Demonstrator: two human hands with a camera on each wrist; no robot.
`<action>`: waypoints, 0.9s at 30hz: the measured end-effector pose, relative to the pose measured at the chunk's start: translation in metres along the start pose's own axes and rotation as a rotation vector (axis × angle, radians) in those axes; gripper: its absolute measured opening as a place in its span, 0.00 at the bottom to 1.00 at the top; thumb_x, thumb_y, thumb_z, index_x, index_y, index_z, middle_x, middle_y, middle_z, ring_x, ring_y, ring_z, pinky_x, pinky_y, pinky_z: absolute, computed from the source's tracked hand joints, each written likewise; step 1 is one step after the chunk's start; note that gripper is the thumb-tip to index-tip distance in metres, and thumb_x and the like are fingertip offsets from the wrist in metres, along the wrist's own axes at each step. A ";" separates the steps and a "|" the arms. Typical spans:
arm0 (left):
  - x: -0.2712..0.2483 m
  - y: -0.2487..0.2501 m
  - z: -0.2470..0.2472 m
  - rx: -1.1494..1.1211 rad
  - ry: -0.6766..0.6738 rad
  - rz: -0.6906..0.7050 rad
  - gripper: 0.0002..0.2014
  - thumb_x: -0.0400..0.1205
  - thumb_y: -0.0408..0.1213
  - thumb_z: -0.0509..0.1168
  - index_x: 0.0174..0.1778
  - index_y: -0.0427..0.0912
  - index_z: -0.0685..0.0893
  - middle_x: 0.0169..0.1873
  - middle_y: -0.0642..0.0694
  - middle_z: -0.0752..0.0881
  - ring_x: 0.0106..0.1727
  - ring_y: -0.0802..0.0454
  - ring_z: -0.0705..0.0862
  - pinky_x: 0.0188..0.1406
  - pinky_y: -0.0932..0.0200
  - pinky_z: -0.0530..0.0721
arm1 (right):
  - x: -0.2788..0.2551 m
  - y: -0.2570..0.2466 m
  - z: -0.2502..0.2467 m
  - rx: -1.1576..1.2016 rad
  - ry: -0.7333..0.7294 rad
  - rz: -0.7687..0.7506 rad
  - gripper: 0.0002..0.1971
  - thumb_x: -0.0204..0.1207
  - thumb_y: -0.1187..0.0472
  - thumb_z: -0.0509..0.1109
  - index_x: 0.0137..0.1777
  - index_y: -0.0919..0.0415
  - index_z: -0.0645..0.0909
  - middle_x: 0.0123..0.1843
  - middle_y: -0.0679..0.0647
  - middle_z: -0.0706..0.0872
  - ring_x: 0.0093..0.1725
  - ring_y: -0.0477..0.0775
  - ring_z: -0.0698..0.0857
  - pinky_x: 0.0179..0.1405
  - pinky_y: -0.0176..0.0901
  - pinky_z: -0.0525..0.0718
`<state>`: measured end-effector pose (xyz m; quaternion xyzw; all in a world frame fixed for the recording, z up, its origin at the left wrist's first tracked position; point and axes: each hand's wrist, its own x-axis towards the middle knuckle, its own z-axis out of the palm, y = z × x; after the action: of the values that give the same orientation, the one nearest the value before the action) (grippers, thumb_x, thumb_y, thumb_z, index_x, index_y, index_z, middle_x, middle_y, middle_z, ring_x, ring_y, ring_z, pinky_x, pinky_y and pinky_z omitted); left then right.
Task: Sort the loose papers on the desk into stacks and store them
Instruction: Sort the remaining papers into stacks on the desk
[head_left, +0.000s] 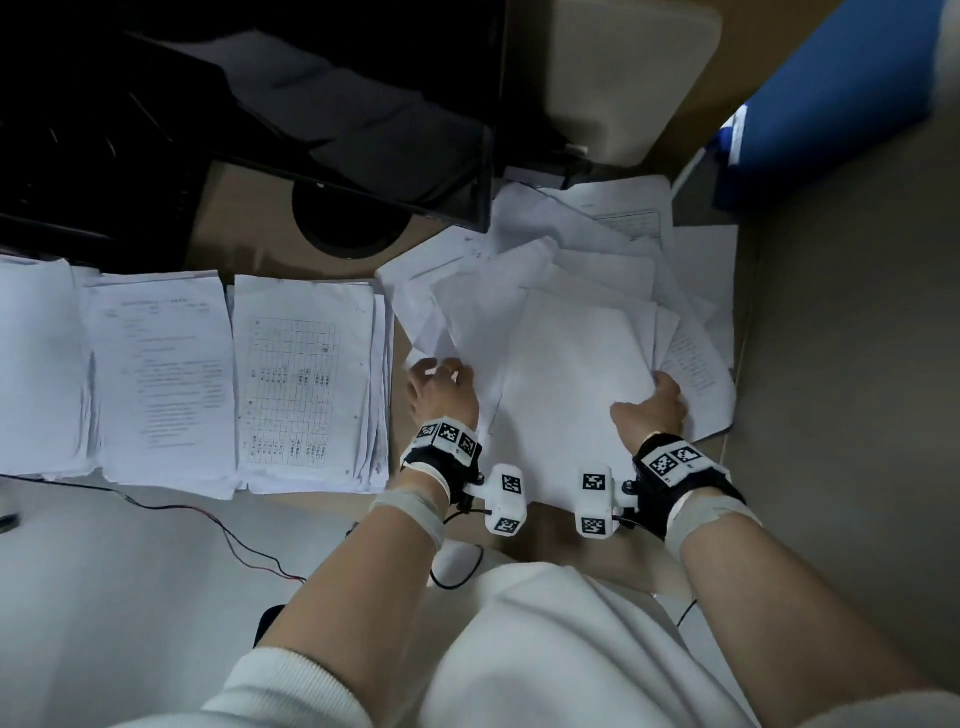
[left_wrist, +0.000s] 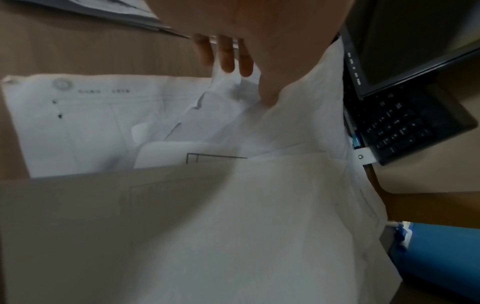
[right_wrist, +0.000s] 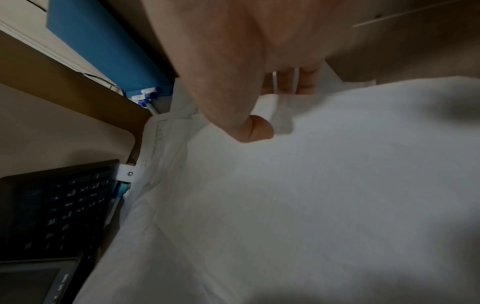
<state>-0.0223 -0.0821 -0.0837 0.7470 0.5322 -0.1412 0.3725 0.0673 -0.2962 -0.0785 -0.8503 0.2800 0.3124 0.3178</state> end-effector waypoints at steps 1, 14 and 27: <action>0.003 0.003 0.000 0.040 -0.002 0.024 0.14 0.87 0.40 0.61 0.64 0.42 0.86 0.74 0.44 0.73 0.77 0.41 0.67 0.76 0.51 0.64 | 0.000 0.000 0.002 0.042 -0.026 0.011 0.38 0.71 0.69 0.69 0.82 0.55 0.63 0.74 0.62 0.75 0.66 0.66 0.81 0.63 0.53 0.83; 0.011 0.031 0.003 -0.457 -0.283 -0.046 0.39 0.82 0.24 0.60 0.86 0.44 0.49 0.75 0.38 0.75 0.72 0.39 0.77 0.75 0.47 0.74 | 0.017 -0.011 0.013 -0.013 -0.072 0.013 0.40 0.72 0.60 0.75 0.84 0.52 0.63 0.82 0.60 0.66 0.78 0.65 0.70 0.69 0.54 0.75; 0.007 0.046 0.013 -0.130 -0.265 -0.074 0.50 0.78 0.43 0.70 0.89 0.54 0.42 0.84 0.37 0.57 0.83 0.33 0.58 0.80 0.39 0.58 | 0.023 -0.021 0.033 0.156 -0.171 0.022 0.49 0.50 0.46 0.72 0.78 0.56 0.69 0.73 0.58 0.78 0.70 0.63 0.80 0.68 0.60 0.81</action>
<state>0.0244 -0.0939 -0.0779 0.6761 0.5135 -0.2178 0.4816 0.0847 -0.2655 -0.1067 -0.7902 0.2843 0.3646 0.4023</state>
